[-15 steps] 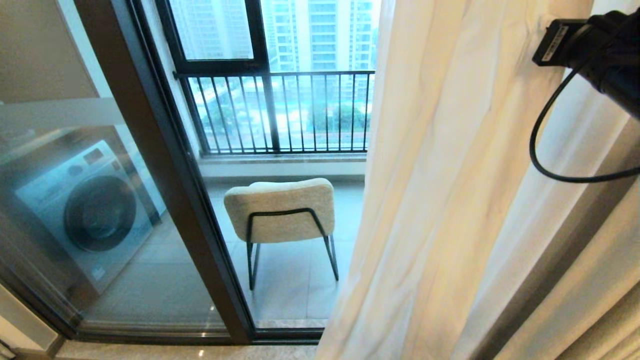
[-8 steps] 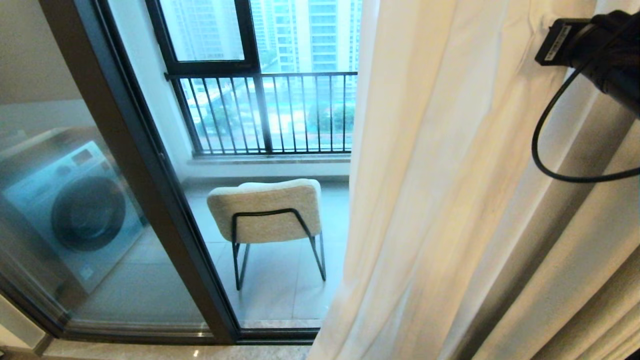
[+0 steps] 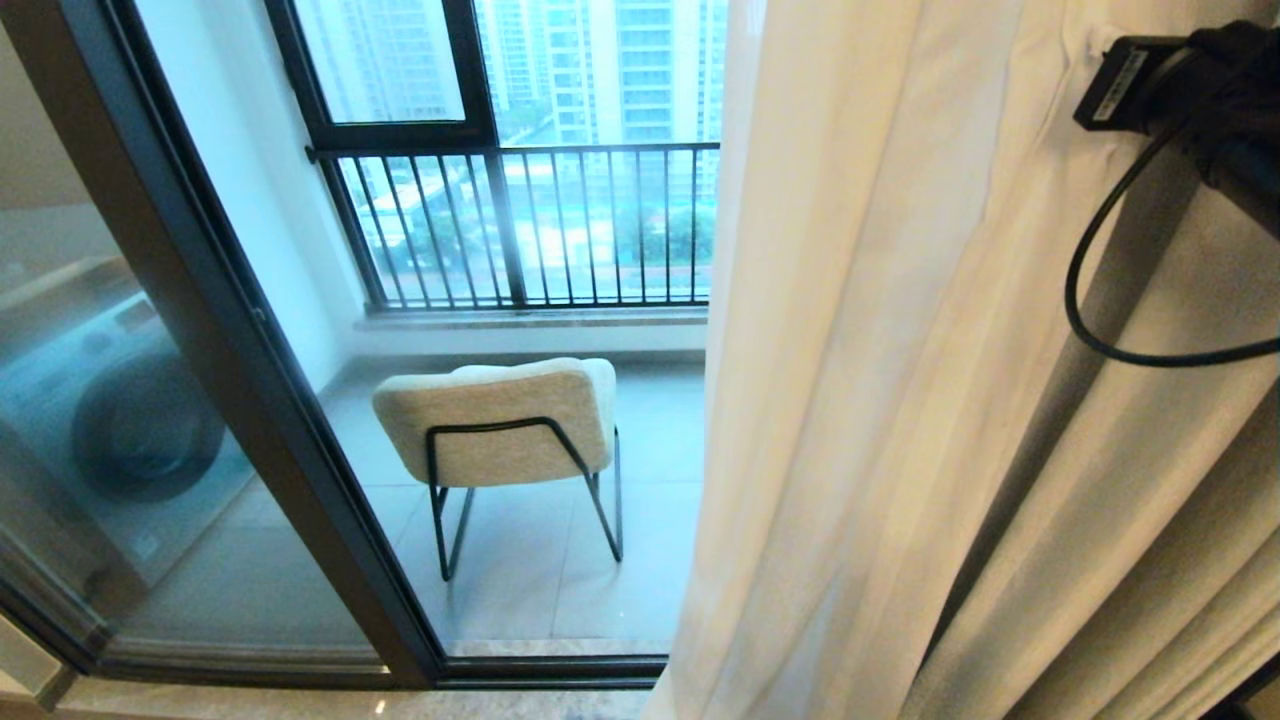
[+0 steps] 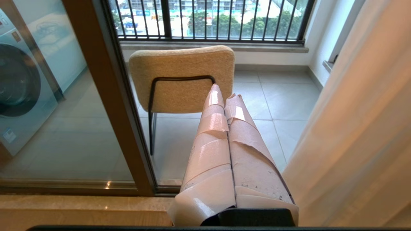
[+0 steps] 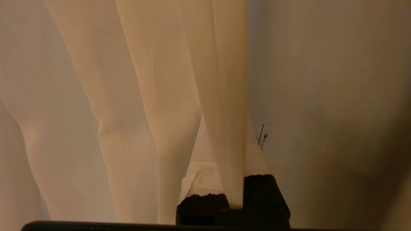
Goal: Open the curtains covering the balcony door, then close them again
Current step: Pull the inner curtains open on both sides
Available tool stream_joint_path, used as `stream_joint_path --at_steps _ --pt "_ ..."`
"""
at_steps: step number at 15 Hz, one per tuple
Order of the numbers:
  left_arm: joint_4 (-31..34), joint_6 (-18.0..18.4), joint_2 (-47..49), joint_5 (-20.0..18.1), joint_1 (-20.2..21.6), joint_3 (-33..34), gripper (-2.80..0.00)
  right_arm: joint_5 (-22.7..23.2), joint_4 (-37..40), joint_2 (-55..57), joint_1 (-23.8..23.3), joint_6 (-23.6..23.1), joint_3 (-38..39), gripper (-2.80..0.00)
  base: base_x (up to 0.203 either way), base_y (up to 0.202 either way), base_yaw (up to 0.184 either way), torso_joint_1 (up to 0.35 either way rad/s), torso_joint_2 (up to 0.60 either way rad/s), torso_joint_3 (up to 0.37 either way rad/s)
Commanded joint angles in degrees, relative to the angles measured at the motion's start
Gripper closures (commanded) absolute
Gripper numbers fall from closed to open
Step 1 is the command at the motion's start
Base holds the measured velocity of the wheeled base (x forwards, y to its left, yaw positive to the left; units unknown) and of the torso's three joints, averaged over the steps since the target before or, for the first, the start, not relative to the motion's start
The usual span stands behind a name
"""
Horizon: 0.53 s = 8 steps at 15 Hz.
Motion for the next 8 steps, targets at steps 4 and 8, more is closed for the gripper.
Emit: stream_joint_path --at_steps 4,8 --pt "0.0 0.0 0.0 0.0 0.0 0.0 0.0 -0.1 -0.2 0.0 0.0 -0.1 0.1 0.0 0.0 -0.02 0.0 -0.001 0.0 -0.001" --pt "0.0 0.0 0.0 0.0 0.0 0.0 0.0 -0.1 -0.2 0.1 0.0 0.0 0.0 0.0 0.0 0.0 0.0 0.0 0.0 0.0"
